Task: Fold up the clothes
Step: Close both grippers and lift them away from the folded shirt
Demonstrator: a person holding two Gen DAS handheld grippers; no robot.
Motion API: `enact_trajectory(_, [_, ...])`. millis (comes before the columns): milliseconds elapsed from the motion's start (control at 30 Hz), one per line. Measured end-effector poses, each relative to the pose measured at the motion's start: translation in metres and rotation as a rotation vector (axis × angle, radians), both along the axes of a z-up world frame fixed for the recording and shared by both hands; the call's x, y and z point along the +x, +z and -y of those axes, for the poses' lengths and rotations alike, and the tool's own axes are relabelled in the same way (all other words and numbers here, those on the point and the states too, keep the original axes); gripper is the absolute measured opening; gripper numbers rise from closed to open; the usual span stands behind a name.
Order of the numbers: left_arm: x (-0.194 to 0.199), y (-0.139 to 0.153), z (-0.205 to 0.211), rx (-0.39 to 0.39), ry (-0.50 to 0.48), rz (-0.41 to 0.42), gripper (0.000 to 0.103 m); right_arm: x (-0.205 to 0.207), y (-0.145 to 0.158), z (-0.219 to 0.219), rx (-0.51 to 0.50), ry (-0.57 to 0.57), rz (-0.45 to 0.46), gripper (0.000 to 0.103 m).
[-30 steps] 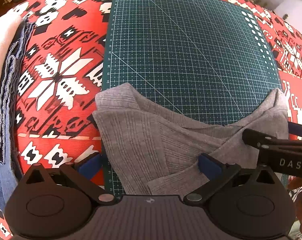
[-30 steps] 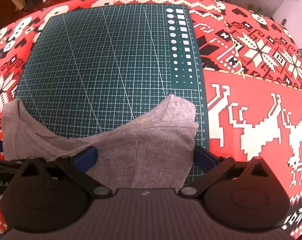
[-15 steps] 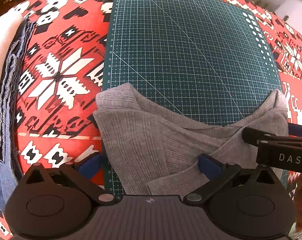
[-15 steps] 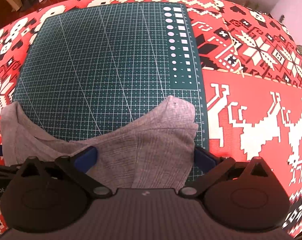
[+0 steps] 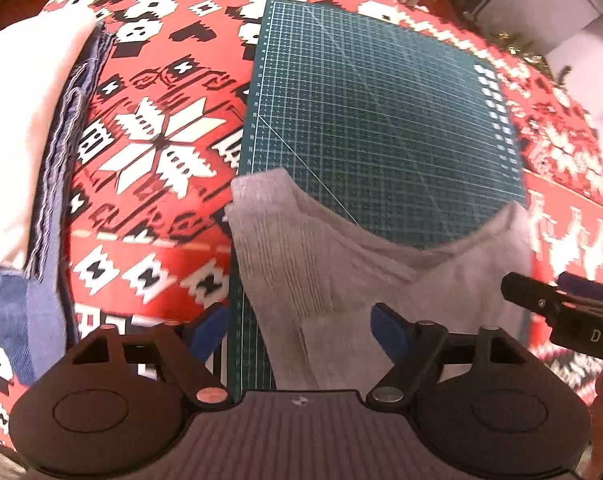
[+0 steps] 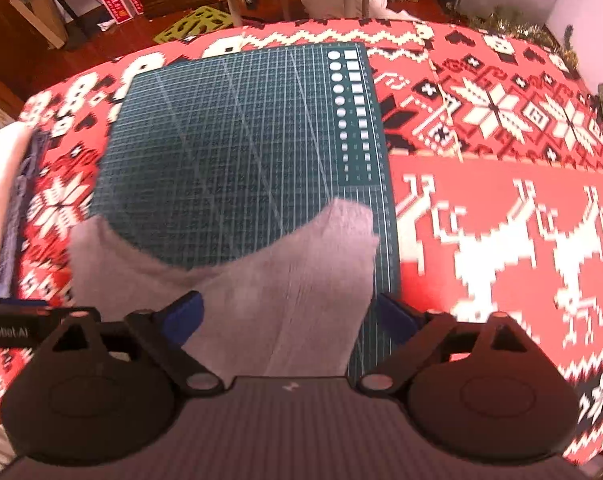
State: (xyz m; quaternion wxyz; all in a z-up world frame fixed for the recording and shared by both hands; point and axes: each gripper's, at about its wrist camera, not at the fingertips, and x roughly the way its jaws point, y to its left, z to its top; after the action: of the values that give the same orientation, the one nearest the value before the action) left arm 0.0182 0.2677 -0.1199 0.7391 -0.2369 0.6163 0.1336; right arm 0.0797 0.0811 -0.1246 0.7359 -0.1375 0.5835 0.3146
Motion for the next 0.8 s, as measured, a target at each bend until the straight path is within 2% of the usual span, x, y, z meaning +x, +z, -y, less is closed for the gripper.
enact_trajectory(100, [-0.027,0.010,0.007,-0.055,-0.018,-0.003,0.049,-0.018,0.006,0.009,-0.018,0.008,-0.035,0.069])
enact_trajectory(133, [-0.034,0.012,0.010,-0.070,-0.029,-0.007,0.046,-0.023,0.008,0.014,-0.032,0.012,-0.047,0.065])
enact_trajectory(200, [-0.045,0.012,0.019,-0.100,-0.052,-0.018,0.038,-0.034,0.010,0.027,-0.056,0.016,-0.081,0.046])
enact_trajectory(367, [-0.065,-0.007,0.041,-0.202,-0.080,-0.060,0.020,-0.060,-0.002,0.041,-0.103,-0.002,-0.169,0.021])
enact_trajectory(567, [-0.082,-0.020,0.066,-0.259,-0.138,-0.095,0.018,-0.092,-0.007,0.053,-0.107,0.017,-0.221,0.009])
enact_trajectory(667, [-0.085,-0.024,0.078,-0.270,-0.169,-0.100,0.018,-0.103,-0.007,0.054,-0.096,0.040,-0.222,0.009])
enact_trajectory(800, [-0.087,-0.032,0.081,-0.286,-0.139,-0.103,0.018,-0.112,-0.008,0.050,-0.067,0.068,-0.232,0.009])
